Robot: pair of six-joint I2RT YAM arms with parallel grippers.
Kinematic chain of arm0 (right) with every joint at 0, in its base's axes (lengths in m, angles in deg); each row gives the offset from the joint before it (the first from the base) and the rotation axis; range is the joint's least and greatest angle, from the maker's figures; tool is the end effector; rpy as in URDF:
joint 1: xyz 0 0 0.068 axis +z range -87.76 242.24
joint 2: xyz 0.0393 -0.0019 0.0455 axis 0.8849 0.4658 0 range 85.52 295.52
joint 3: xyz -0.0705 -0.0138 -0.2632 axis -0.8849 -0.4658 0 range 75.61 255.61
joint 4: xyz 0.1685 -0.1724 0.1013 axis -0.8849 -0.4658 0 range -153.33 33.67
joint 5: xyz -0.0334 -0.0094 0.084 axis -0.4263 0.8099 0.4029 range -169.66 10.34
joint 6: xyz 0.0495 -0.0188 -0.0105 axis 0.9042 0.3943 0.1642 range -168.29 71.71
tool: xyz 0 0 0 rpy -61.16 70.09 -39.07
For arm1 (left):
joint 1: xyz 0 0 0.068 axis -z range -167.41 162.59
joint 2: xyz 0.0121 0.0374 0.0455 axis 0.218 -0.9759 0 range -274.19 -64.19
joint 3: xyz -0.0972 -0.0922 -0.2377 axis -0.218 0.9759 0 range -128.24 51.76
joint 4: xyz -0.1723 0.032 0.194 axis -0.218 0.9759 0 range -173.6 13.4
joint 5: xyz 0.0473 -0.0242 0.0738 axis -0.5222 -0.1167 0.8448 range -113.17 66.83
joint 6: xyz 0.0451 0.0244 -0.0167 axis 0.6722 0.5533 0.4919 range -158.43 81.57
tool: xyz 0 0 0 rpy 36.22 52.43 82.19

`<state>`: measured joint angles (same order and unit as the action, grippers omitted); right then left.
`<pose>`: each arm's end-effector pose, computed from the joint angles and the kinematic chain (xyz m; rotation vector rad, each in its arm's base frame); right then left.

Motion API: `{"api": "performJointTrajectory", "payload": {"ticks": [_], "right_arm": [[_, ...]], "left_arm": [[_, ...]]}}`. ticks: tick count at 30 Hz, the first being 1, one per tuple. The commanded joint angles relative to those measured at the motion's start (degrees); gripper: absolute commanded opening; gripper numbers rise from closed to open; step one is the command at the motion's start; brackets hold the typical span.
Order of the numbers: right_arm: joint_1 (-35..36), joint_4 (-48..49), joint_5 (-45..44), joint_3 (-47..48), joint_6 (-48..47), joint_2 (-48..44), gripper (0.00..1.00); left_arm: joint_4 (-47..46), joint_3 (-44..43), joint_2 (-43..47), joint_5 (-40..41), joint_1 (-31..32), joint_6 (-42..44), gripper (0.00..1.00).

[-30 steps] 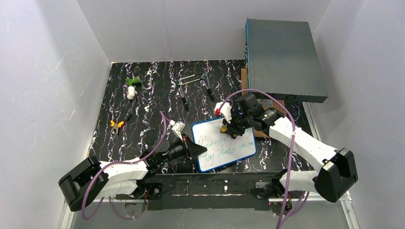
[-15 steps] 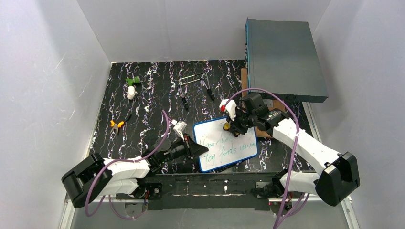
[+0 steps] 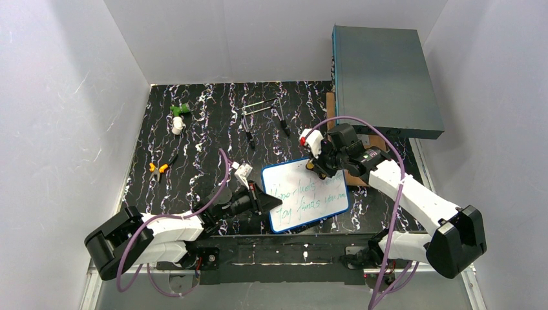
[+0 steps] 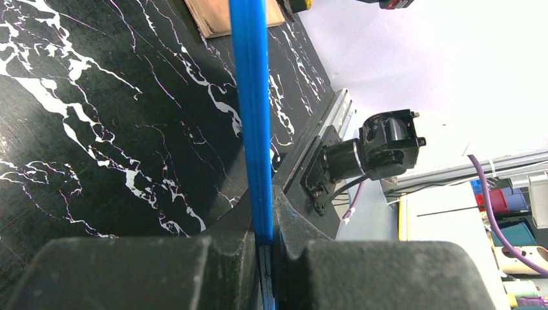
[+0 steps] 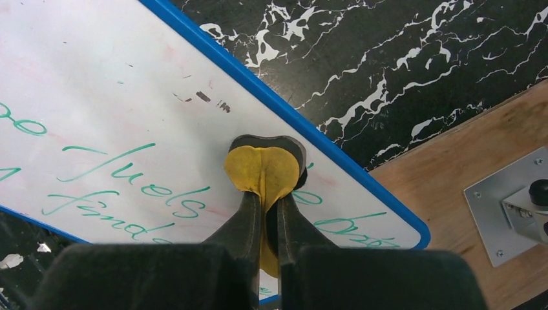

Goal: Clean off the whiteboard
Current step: Erase the whiteboard at the center of the board.

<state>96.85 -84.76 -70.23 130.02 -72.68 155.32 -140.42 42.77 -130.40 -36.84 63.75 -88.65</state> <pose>0.2104 0.1523 0.2785 -1.2229 1.9945 0.2809 0.1221 -0.1651 0.1809 0.2292 1.7989 -1.5204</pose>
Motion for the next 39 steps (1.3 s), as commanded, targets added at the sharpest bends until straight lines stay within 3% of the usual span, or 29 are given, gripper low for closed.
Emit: {"api": "performJointTrajectory", "payload": {"ticks": [1, 4, 6, 15, 22, 24, 30, 35, 39], "right_arm": [[-0.9, 1.8, -0.9, 0.3, -2.2, -1.2, 0.01], [-0.2, -4.4, 13.2, 0.8, -6.3, -1.6, 0.01], [1.9, -6.1, 16.2, 0.6, -7.6, -0.9, 0.01], [4.5, -4.1, 6.3, 9.1, -1.5, 3.9, 0.01], [1.2, -0.9, 0.0, 1.8, -1.4, 1.4, 0.01], [-2.2, -0.5, 3.5, -0.5, -0.7, -1.6, 0.01], [-8.0, -7.9, 27.4, -1.3, -3.2, -11.0, 0.01], [-14.7, -9.0, 33.1, -1.7, -1.2, -16.7, 0.01], [-15.1, -7.1, 29.2, -6.5, -0.9, -18.3, 0.01]], "left_arm": [[-3.9, -1.1, 2.3, -4.9, 0.8, 2.4, 0.00], [-4.1, -1.0, 2.2, -5.1, 0.8, 2.4, 0.00], [-4.7, -1.1, 1.6, -5.5, 0.8, 2.2, 0.00], [-8.0, -2.2, -1.8, -8.2, 0.8, 0.2, 0.00], [-8.1, -1.7, -1.1, -7.0, 0.8, 0.1, 0.00], [-8.1, -0.9, -0.3, -4.9, 1.3, 1.1, 0.00], [-8.5, -0.9, 0.3, 1.2, 3.4, 3.8, 0.00], [-6.3, -0.7, 3.0, 7.0, 5.7, 5.7, 0.00], [-5.9, -1.1, 3.4, 11.4, 8.2, 7.6, 0.00]]}}
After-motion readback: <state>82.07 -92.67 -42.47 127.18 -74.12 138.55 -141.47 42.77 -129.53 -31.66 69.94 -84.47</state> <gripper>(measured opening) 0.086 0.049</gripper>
